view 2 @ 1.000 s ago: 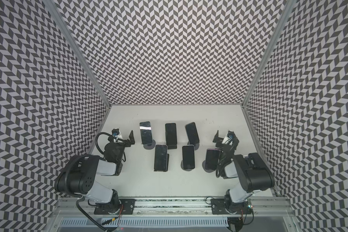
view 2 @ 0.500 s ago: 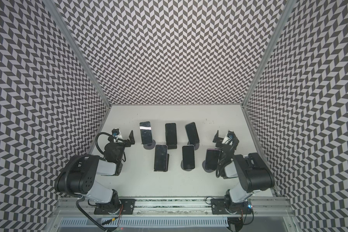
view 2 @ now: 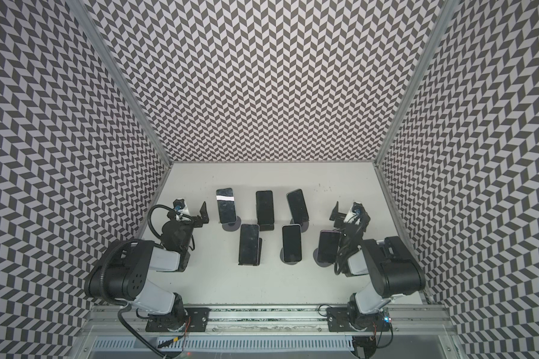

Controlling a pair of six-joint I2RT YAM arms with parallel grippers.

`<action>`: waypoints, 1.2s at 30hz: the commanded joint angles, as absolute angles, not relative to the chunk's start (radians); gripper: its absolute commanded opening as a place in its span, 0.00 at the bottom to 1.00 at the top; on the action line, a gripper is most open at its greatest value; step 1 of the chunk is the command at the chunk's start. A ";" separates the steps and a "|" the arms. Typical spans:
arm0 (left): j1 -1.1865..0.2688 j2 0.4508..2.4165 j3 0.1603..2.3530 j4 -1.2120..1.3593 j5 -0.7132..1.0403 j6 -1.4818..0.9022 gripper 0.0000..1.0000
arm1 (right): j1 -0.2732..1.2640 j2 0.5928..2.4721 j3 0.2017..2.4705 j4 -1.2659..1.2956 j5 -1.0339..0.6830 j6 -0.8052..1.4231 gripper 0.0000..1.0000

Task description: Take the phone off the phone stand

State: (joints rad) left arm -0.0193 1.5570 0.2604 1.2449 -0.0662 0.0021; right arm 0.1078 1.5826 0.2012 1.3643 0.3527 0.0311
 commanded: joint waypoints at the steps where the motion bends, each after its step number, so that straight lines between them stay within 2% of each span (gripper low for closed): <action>1: -0.017 1.553 0.250 1.266 -0.061 0.000 1.00 | 0.102 1.559 0.199 1.386 0.381 0.039 0.99; 16: -0.017 1.385 0.269 1.099 -0.107 -0.017 1.00 | 0.092 1.493 0.172 1.337 0.358 0.057 1.00; 28: -0.018 1.352 0.326 0.991 -0.088 -0.006 1.00 | 0.090 1.490 0.171 1.333 0.354 0.056 0.96; 34: -0.018 1.327 0.343 0.965 -0.070 0.000 1.00 | 0.090 1.498 0.203 1.338 0.320 0.024 0.98; 36: -0.018 1.324 0.353 0.947 -0.067 0.000 1.00 | 0.089 1.467 0.293 1.171 0.366 0.050 0.99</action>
